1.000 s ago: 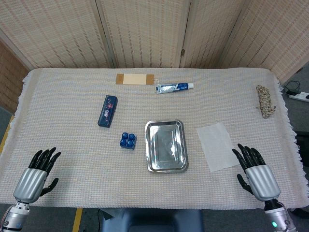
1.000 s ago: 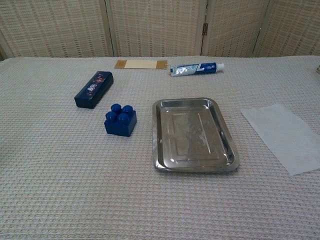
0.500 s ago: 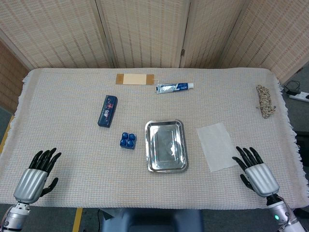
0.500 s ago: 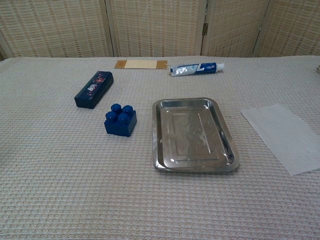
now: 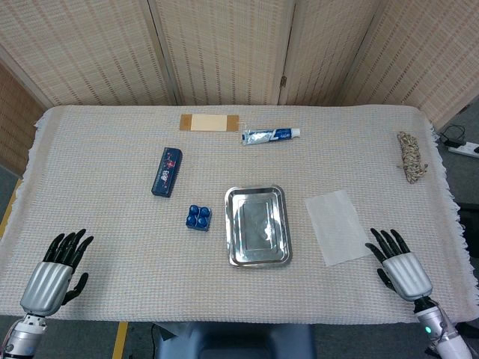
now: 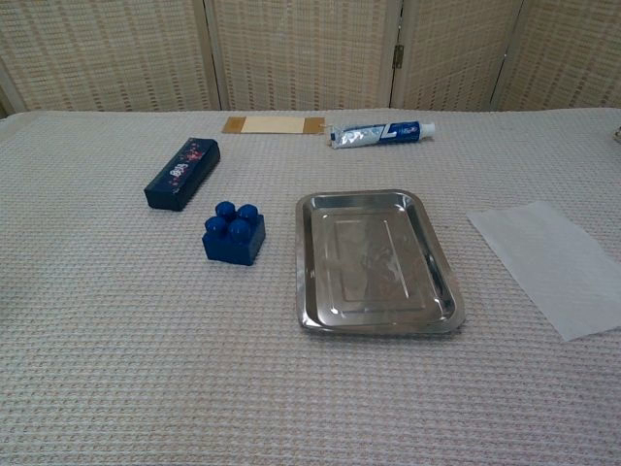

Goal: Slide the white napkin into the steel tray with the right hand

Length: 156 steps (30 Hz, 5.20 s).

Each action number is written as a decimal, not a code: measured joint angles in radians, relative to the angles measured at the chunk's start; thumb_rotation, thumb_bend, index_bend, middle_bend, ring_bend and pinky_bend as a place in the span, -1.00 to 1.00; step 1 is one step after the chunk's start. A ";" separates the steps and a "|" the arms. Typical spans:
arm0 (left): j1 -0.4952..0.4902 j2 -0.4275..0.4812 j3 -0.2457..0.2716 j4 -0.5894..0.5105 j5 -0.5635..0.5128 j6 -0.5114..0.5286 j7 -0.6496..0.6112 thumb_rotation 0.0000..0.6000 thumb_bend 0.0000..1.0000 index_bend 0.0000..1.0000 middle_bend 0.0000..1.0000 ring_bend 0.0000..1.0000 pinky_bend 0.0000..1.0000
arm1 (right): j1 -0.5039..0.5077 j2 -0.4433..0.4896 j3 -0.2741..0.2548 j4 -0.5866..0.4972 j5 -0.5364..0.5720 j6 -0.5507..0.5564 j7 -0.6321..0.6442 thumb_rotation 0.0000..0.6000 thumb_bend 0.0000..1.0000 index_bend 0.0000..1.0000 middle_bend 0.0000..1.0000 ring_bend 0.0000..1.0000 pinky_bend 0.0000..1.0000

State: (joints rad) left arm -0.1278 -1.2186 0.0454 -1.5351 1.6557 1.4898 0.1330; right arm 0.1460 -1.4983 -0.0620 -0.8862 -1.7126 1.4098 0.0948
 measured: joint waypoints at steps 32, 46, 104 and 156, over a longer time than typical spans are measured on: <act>-0.012 0.003 -0.013 0.014 -0.034 -0.033 -0.030 1.00 0.04 -0.99 -1.00 -1.00 -1.00 | 0.112 -0.135 0.000 0.134 0.052 -0.139 0.025 1.00 -0.06 -0.53 -1.00 -1.00 -1.00; -0.015 0.000 -0.017 0.022 -0.046 -0.043 -0.035 1.00 0.04 -0.99 -1.00 -1.00 -1.00 | 0.143 -0.183 0.025 0.166 0.084 -0.156 0.037 1.00 -0.06 0.05 -0.93 -1.00 -1.00; -0.014 0.053 -0.002 -0.006 -0.019 -0.027 -0.161 1.00 0.04 -0.99 -1.00 -1.00 -1.00 | 0.380 -0.503 0.254 -0.016 0.224 -0.045 -0.232 1.00 -0.06 0.42 -0.57 -0.84 -1.00; -0.017 0.070 0.001 0.042 0.055 0.051 -0.342 1.00 0.04 -0.90 -1.00 -1.00 -1.00 | 0.375 -0.463 0.281 -0.471 0.529 -0.282 -0.833 1.00 -0.05 -1.00 -1.00 -1.00 -1.00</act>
State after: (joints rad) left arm -0.1448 -1.1484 0.0464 -1.4932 1.7111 1.5408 -0.2086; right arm 0.5211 -1.9616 0.2188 -1.3571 -1.1838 1.1281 -0.7382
